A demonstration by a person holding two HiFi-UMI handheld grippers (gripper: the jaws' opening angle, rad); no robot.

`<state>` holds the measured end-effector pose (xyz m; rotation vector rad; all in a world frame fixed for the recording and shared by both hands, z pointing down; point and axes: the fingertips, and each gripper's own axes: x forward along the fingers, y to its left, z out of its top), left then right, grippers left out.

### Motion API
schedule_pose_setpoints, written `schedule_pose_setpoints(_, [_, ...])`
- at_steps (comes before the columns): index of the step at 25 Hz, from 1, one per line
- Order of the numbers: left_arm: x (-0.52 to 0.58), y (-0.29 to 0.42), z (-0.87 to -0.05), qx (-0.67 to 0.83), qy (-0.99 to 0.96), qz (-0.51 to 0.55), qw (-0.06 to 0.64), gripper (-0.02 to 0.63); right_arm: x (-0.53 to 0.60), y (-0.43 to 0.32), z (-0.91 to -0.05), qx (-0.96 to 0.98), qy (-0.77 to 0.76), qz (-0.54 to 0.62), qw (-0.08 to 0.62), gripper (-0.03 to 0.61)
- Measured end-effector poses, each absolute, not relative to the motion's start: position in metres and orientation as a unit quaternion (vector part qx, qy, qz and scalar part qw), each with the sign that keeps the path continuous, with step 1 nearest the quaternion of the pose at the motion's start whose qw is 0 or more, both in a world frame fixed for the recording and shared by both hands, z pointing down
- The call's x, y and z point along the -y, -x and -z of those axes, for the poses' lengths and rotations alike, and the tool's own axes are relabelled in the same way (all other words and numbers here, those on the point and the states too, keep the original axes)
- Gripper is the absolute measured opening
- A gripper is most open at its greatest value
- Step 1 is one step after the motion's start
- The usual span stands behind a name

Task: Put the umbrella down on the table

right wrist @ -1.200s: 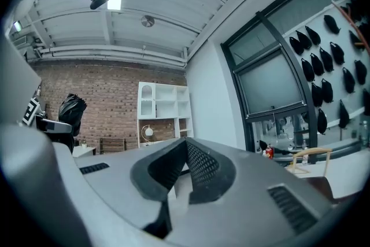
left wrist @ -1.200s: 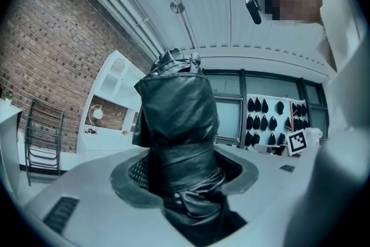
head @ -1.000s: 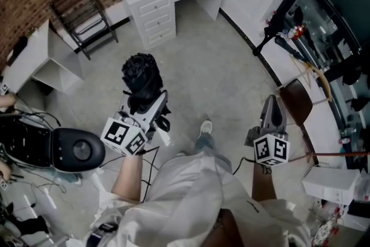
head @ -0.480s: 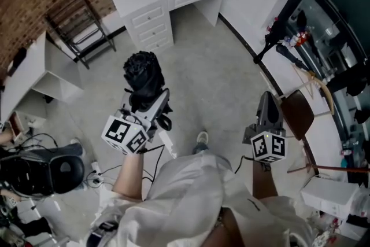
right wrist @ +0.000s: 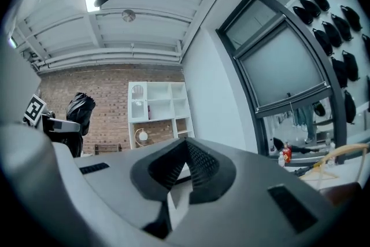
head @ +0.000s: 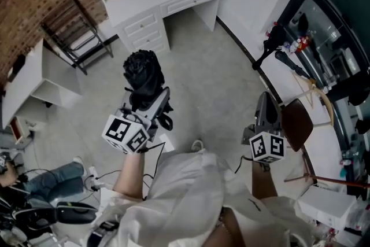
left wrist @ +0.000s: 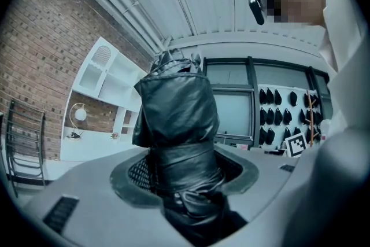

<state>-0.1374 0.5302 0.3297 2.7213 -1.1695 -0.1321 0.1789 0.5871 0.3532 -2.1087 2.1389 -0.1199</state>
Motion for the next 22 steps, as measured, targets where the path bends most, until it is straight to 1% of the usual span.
schedule_pose_setpoints(7, [-0.495, 0.099, -0.333, 0.399, -0.912, 0.015, 0.091, 0.267, -0.545, -0.214, -0.362, -0.724, 0.682, 0.06, 0.086, 0.018])
schedule_pose_setpoints(16, [-0.425, 0.107, -0.337, 0.394, -0.913, 0.024, 0.101, 0.267, -0.49, -0.207, -0.368, -0.716, 0.691, 0.07, 0.068, 0.018])
schedule_pose_setpoints(22, [-0.337, 0.103, -0.339, 0.384, -0.917, 0.03, 0.102, 0.267, -0.409, -0.204, -0.356, -0.715, 0.694, 0.057, 0.066, 0.018])
